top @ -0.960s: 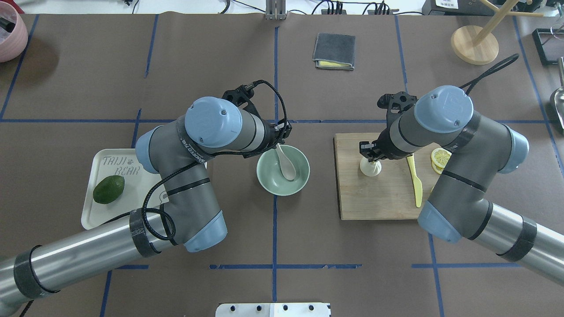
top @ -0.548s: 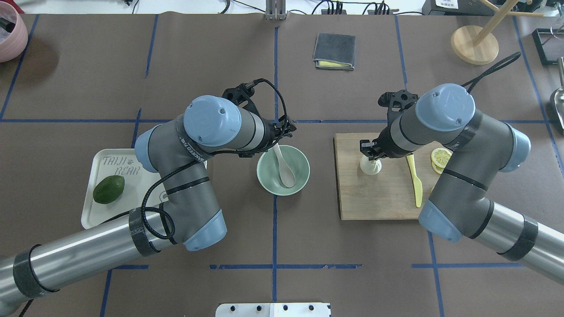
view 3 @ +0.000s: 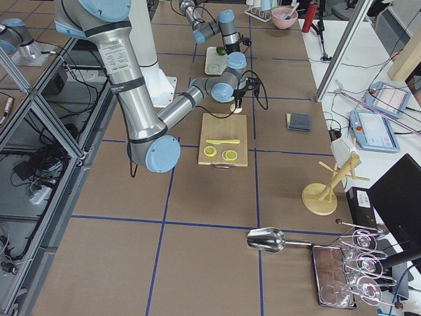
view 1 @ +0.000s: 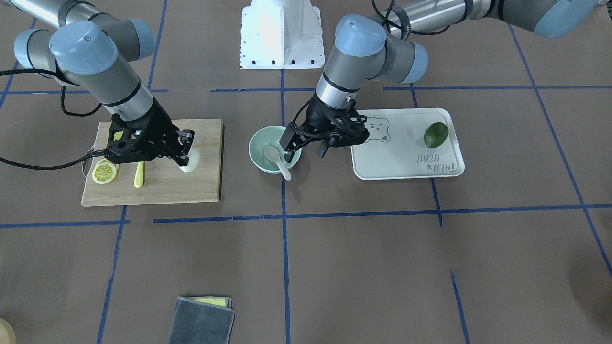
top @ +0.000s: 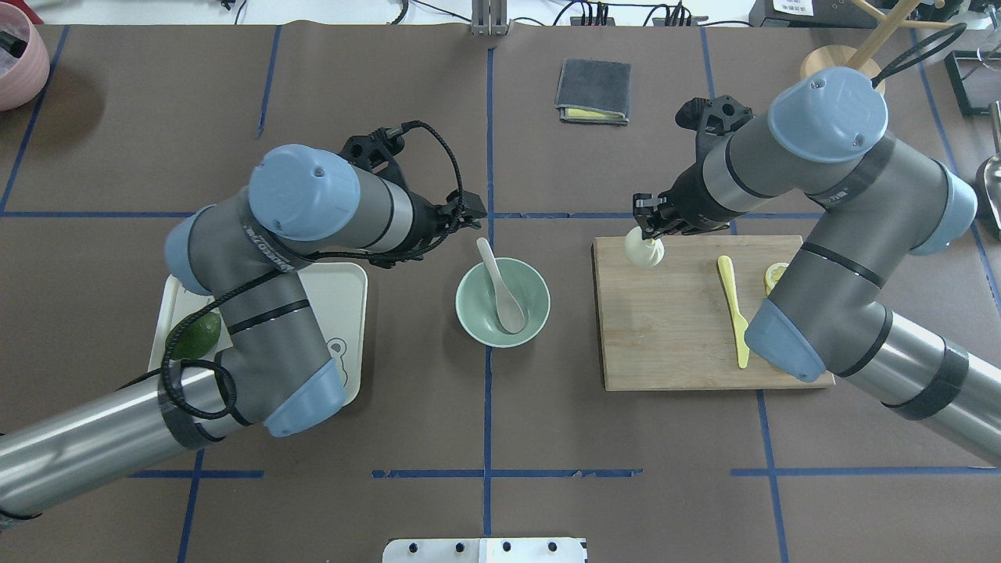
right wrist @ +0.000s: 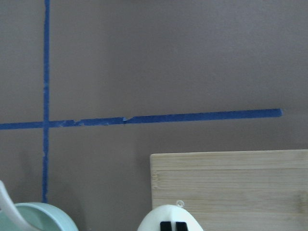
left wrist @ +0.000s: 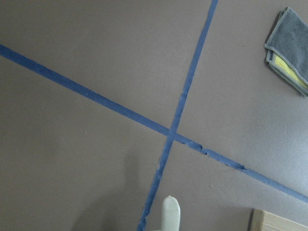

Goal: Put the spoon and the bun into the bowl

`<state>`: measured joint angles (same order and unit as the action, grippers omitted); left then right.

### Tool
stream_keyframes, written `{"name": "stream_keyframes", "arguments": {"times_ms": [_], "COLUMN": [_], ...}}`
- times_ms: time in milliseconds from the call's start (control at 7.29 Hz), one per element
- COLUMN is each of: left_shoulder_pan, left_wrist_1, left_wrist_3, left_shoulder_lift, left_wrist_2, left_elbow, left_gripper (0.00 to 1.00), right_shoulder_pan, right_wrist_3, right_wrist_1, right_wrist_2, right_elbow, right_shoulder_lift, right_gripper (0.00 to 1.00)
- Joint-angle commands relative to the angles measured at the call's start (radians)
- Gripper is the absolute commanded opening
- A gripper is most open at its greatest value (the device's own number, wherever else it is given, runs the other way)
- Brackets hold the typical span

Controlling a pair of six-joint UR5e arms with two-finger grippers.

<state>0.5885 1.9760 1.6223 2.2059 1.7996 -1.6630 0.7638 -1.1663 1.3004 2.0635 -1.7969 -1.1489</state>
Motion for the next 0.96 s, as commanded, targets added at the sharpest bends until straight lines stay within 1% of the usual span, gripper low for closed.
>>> {"name": "stream_keyframes", "arguments": {"times_ms": [0,137,274,548,685,823], "left_shoulder_pan": [0.083,0.118,0.157,0.296,0.338,0.359], "left_wrist_1": [-0.139,-0.195,-0.241,-0.29,-0.295,-0.295], "left_wrist_3": [-0.196,-0.284,-0.361,-0.552,-0.632,-0.7], "left_shoulder_lift": [-0.069,-0.087,-0.125,-0.191,-0.231,-0.25], "left_wrist_2": [0.047,0.049,0.085,0.151,0.153,0.153], "left_elbow": [-0.108,-0.15,-0.188,-0.227,-0.231,-0.228], "left_gripper": [1.0,1.0,1.0,1.0,1.0,1.0], "right_shoulder_pan": [-0.023,-0.065,-0.122,-0.208,-0.219,-0.219], "right_wrist_3": [-0.047,-0.106,-0.156,-0.2,-0.202,-0.202], "right_wrist_1": [0.0,-0.001,-0.001,-0.001,-0.001,-0.004], "right_wrist_2": [0.0,-0.023,-0.084,-0.173,-0.19,-0.19], "right_elbow": [0.02,0.049,0.08,0.125,0.143,0.145], "right_shoulder_lift": [0.084,0.133,0.188,0.244,0.258,0.258], "right_gripper": [0.0,0.0,0.0,0.0,0.0,0.0]}}
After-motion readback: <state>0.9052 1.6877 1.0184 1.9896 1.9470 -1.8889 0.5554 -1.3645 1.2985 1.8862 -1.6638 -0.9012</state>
